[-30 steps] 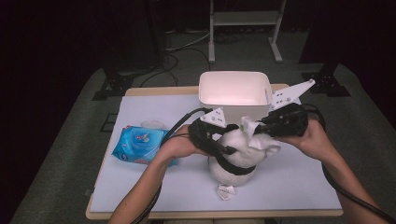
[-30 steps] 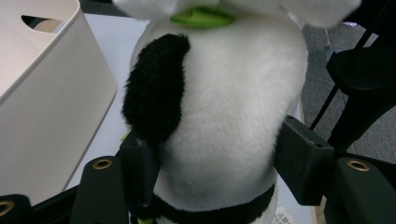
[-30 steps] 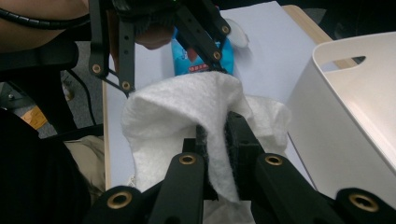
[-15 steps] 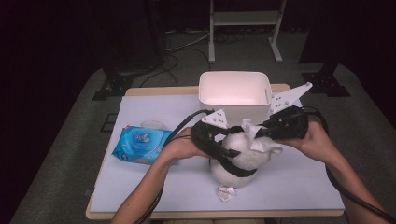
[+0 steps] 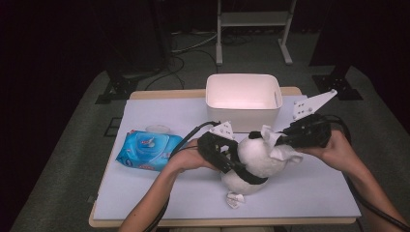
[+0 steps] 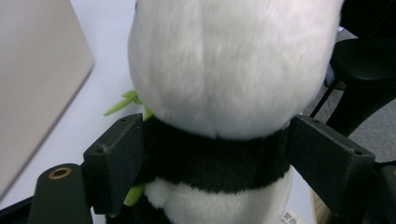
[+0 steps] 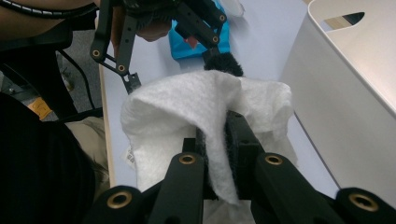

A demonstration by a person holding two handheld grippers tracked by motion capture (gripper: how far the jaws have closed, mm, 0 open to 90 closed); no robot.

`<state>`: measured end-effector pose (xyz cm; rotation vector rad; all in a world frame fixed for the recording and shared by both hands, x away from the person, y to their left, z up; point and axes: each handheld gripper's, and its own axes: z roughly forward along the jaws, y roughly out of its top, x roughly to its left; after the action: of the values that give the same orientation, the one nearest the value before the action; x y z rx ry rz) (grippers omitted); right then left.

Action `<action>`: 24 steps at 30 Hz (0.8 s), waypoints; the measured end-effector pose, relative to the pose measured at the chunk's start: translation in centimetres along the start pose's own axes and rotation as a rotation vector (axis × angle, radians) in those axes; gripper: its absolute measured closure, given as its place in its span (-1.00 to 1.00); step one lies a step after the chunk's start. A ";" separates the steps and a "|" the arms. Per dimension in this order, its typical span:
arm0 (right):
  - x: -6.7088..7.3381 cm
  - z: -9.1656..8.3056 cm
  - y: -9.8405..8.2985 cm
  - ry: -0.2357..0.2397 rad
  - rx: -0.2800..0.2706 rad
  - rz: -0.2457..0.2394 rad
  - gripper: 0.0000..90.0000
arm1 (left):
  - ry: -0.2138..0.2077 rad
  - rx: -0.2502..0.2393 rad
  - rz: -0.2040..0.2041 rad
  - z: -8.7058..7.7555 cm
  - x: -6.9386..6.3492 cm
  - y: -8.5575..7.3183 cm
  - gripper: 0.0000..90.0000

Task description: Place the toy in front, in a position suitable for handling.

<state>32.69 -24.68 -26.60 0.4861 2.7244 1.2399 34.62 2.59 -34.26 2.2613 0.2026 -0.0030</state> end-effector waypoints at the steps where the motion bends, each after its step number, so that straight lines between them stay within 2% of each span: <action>1: 0.0 -0.1 -0.1 0.000 0.002 0.002 0.87 | -0.001 0.006 0.000 0.2 0.0 -0.1 -0.58; 8: 0.0 -0.2 -0.7 -0.004 0.002 0.013 0.87 | -0.017 -0.004 -0.008 1.0 0.2 -0.4 -0.64; 11: 0.0 -0.2 -0.7 0.001 0.000 0.015 0.88 | -0.025 -0.036 -0.006 1.1 0.1 0.1 -0.65; 15: 0.1 -0.1 -0.7 0.003 0.006 0.009 0.88 | -0.034 -0.034 0.023 1.4 0.0 0.6 -0.64; 16: 0.1 -0.1 -0.7 0.002 0.007 0.010 0.88 | -0.040 -0.039 0.025 1.5 0.0 0.6 -0.61; 18: 0.1 -0.1 -0.8 0.006 0.000 0.016 0.88 | -0.051 -0.041 0.023 1.3 0.0 0.6 -0.38; 21: 0.0 -0.2 -0.8 0.000 -0.008 0.018 0.88 | -0.039 -0.047 0.031 0.9 0.0 0.9 -0.13; 24: 0.1 -0.5 -0.5 -0.013 -0.022 0.007 0.88 | -0.027 -0.042 0.040 0.4 -0.1 1.3 -0.05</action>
<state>32.36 -25.35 -26.63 0.5004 2.6971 1.2629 34.77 1.46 -33.56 2.2215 0.1423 -0.0083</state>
